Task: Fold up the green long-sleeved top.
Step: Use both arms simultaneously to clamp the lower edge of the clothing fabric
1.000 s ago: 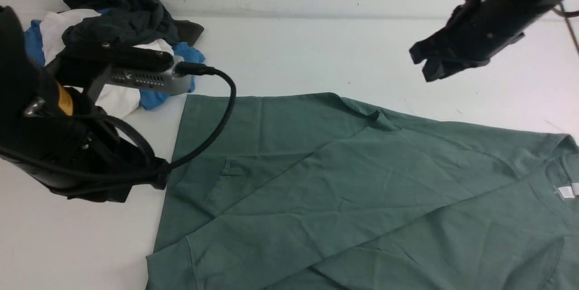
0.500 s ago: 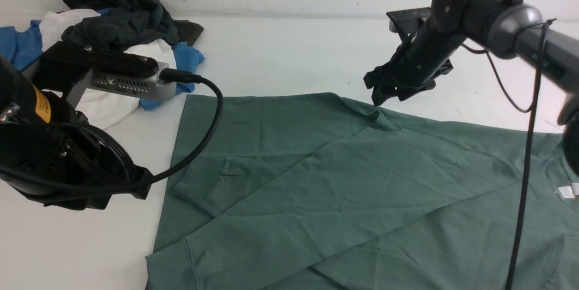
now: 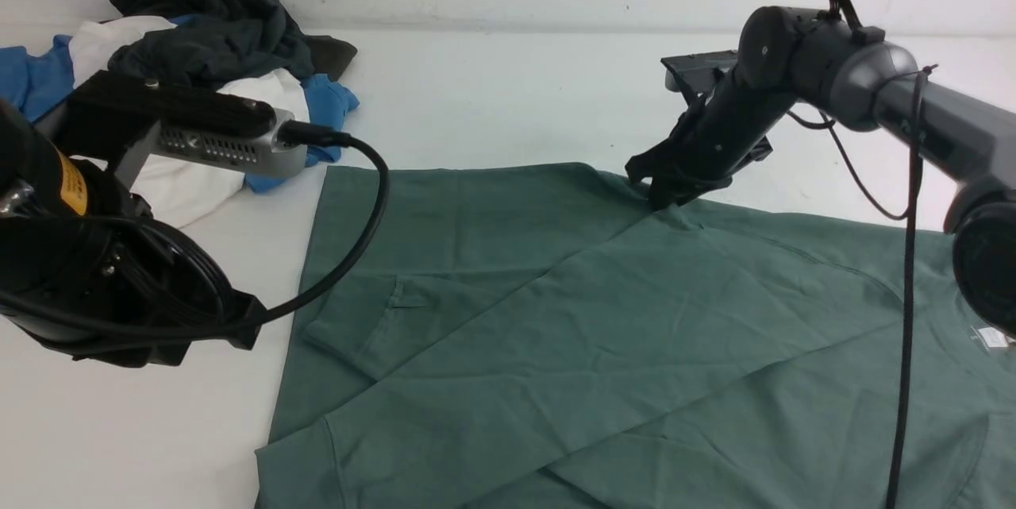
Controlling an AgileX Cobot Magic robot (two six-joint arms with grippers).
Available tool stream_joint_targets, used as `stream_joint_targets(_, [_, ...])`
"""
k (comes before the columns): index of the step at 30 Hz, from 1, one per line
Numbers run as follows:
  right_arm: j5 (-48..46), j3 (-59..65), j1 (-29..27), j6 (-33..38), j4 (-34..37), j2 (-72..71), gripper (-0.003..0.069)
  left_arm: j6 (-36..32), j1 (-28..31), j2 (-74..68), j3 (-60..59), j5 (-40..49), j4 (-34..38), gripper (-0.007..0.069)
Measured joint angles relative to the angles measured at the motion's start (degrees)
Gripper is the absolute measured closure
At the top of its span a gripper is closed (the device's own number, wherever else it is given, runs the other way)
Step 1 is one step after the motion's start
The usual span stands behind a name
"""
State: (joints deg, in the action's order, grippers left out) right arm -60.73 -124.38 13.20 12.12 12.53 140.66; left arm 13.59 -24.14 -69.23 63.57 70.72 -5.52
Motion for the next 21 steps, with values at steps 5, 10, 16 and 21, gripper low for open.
stream_joint_targets(5, [-2.78,-4.08,0.0,0.0,-1.93,0.0,0.065,0.0,0.0,0.0,0.0,0.0,-0.16,0.0629])
stream_joint_targets(10, [-4.33,-8.11,0.0,0.0,-4.43,0.0,0.065,0.0,0.0,0.0,0.0,0.04,-0.16,0.0629])
stream_joint_targets(16, [-2.88,-8.85,0.0,-1.02,-8.74,0.0,0.065,-0.06,0.0,0.0,0.0,0.04,-0.16,0.0629])
stream_joint_targets(21, [1.29,-8.92,0.0,-2.63,-10.93,1.1,0.065,-0.24,0.0,0.0,0.0,0.04,-0.16,0.0629])
